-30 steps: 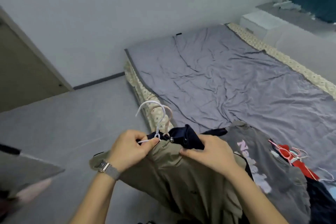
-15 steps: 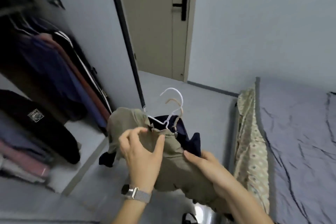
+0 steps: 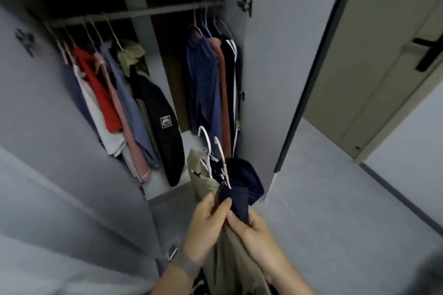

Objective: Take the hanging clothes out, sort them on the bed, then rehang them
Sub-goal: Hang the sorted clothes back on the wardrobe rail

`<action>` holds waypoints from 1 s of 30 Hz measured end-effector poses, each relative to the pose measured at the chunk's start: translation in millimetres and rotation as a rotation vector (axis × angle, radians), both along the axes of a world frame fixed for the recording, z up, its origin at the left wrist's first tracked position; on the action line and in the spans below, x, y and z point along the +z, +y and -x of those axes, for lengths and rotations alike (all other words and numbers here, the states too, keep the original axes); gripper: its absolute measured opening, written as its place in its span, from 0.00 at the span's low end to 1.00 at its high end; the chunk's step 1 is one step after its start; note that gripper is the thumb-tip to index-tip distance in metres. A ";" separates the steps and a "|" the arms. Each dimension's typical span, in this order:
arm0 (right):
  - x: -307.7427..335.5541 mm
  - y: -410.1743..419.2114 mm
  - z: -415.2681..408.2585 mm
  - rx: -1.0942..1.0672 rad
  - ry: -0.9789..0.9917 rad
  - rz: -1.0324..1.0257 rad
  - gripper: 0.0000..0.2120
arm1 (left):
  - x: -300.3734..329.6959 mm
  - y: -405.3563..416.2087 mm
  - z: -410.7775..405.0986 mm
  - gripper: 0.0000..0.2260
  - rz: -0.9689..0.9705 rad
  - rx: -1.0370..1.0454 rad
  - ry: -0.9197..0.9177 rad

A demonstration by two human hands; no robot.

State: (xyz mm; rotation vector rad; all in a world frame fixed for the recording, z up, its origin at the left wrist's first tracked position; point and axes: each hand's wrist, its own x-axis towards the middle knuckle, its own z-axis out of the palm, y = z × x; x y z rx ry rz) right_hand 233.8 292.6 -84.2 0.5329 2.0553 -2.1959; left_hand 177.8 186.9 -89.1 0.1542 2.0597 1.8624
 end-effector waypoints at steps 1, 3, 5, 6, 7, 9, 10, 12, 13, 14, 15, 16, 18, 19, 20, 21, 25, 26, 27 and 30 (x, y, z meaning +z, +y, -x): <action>-2.0 -4.8 20.2 0.031 0.017 0.004 0.09 | 1.9 -4.7 14.8 0.07 -0.054 0.033 -0.032; -3.3 -12.5 62.1 0.057 0.036 0.030 0.10 | 1.7 -14.8 49.7 0.07 -0.082 0.086 -0.051; -3.6 -15.6 103.6 0.027 0.027 0.082 0.09 | -6.0 -25.8 89.4 0.12 -0.061 0.124 -0.049; -4.1 -14.4 125.0 -0.006 0.021 0.101 0.09 | -8.5 -30.3 111.9 0.17 -0.053 0.127 -0.039; -4.3 -12.3 146.7 -0.053 0.013 0.101 0.08 | -10.8 -32.9 134.7 0.22 -0.036 0.111 -0.034; -2.8 -5.5 189.0 -0.153 -0.011 0.072 0.06 | -12.8 -34.7 179.1 0.28 0.025 0.075 -0.030; -0.8 -1.4 208.3 -0.182 -0.025 0.058 0.06 | -10.4 -34.4 197.5 0.29 0.036 0.056 -0.027; 9.0 7.1 244.6 -0.183 -0.027 0.029 0.06 | -3.3 -35.7 237.6 0.27 0.013 0.046 -0.015; 14.7 11.2 261.5 -0.165 -0.016 0.007 0.06 | 3.7 -36.9 258.3 0.25 0.006 0.062 -0.010; 21.1 14.7 277.2 -0.138 0.002 -0.018 0.05 | 12.7 -39.2 280.1 0.23 0.002 0.088 0.001; 25.9 17.2 291.9 -0.099 0.026 -0.039 0.05 | 21.0 -43.7 304.8 0.21 -0.006 0.116 0.011; 30.5 19.4 306.1 -0.057 0.052 -0.058 0.06 | 31.7 -48.5 330.2 0.18 -0.007 0.142 0.025; 36.9 23.4 336.8 0.017 0.110 -0.124 0.10 | 55.9 -58.9 382.1 0.14 0.035 0.169 0.083; 39.3 24.6 353.8 0.043 0.138 -0.163 0.13 | 66.8 -64.1 408.0 0.14 0.061 0.185 0.123; 41.8 25.7 370.7 0.059 0.164 -0.194 0.14 | 77.4 -68.8 433.9 0.14 0.080 0.212 0.154; 43.3 27.9 387.9 0.069 0.195 -0.216 0.15 | 86.6 -72.9 458.3 0.14 0.105 0.239 0.185; 48.3 41.1 459.8 0.078 0.277 -0.257 0.17 | 111.6 -85.3 553.8 0.18 0.306 0.317 0.314; 49.5 44.9 477.8 0.095 0.287 -0.265 0.16 | 113.7 -89.0 576.8 0.17 0.371 0.338 0.333; 50.8 48.0 495.7 0.117 0.296 -0.269 0.16 | 114.4 -93.5 597.6 0.17 0.439 0.360 0.334; 58.3 53.9 541.4 0.208 0.293 -0.261 0.13 | 112.0 -105.1 655.1 0.16 0.557 0.443 0.291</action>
